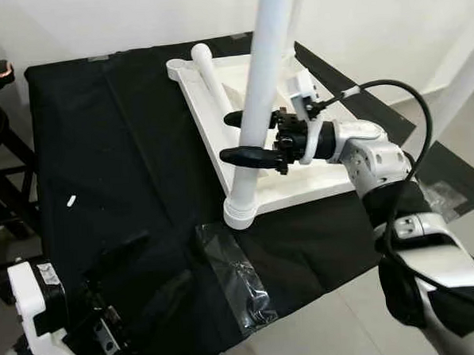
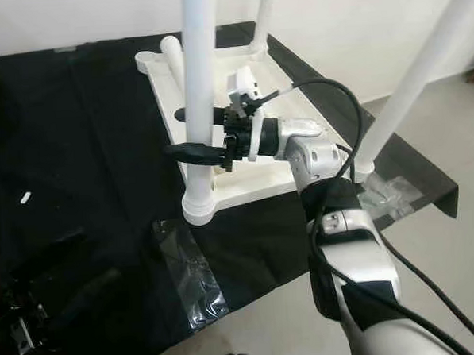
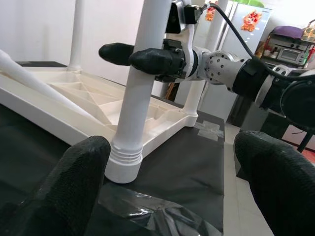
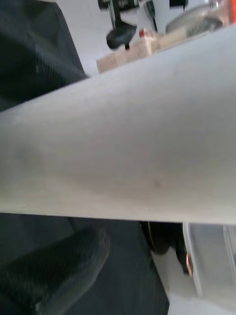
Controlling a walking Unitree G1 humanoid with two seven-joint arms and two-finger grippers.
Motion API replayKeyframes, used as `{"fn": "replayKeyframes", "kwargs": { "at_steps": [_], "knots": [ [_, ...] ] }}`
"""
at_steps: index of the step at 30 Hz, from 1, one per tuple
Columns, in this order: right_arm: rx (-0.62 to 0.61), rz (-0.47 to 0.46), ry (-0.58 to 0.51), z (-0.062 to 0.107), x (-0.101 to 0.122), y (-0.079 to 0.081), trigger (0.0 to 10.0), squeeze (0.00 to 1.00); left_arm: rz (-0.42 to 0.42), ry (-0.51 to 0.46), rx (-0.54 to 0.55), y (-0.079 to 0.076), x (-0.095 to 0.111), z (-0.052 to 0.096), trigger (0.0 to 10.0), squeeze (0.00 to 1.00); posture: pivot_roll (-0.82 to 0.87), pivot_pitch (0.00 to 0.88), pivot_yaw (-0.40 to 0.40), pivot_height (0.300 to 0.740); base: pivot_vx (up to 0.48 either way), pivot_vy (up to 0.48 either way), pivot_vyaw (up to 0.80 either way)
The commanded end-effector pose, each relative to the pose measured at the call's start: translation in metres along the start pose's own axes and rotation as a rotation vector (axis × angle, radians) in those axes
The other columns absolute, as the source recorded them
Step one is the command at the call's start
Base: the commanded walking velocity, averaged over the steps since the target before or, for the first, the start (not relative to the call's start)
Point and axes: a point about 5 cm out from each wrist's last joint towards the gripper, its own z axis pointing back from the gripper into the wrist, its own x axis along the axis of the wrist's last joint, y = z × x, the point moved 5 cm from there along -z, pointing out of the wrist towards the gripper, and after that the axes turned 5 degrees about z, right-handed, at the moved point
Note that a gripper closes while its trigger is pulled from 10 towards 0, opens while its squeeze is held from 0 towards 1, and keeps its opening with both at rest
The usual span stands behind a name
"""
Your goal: Building children table
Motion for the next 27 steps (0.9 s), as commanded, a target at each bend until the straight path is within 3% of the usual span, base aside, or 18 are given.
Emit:
{"fn": "replayKeyframes", "kwargs": {
  "at_steps": [1,7,16,20,22,23,25,27],
  "knots": [
    [0.022,0.008,0.018,0.003,-0.001,0.000,0.0,0.00,-0.015,0.006,-0.018,-0.005,0.003,0.000,10.0,0.00,0.23,0.210,-0.152,0.740,0.000,0.000,0.00],
    [0.129,0.008,0.040,0.001,0.001,0.006,0.0,0.00,-0.014,0.014,-0.017,-0.007,0.003,0.002,10.0,0.00,0.23,0.214,-0.151,0.740,0.000,0.000,0.00],
    [0.097,0.053,0.014,0.005,-0.002,0.006,0.0,0.00,-0.014,0.011,-0.024,-0.007,0.003,0.000,10.0,0.00,0.21,0.211,-0.143,0.740,0.000,0.000,0.00],
    [-0.087,0.098,0.000,0.005,-0.015,0.004,0.0,0.00,-0.018,0.008,-0.024,-0.006,0.004,0.000,10.0,0.00,0.21,0.210,-0.145,0.740,0.000,0.000,0.00],
    [-0.389,0.053,0.016,-0.003,-0.035,0.000,0.0,0.00,-0.019,0.008,-0.025,-0.005,0.004,0.000,10.0,0.00,0.20,0.211,-0.142,0.740,0.000,0.000,0.00],
    [-0.389,0.053,0.016,-0.003,-0.035,0.000,0.0,0.00,-0.019,0.008,-0.025,-0.005,0.004,0.000,10.0,0.00,0.20,0.211,-0.142,0.740,0.000,0.000,0.00],
    [-0.695,0.119,0.127,-0.002,-0.058,0.005,0.0,0.00,-0.020,0.009,-0.028,-0.003,0.004,-0.001,10.0,0.00,0.19,0.206,-0.138,0.740,0.000,0.000,0.00],
    [-0.920,-0.054,0.155,-0.006,-0.085,0.034,0.0,0.00,-0.021,0.005,-0.035,-0.001,0.004,-0.004,10.0,0.00,0.18,0.202,-0.128,0.740,0.000,0.000,0.00]
  ]
}}
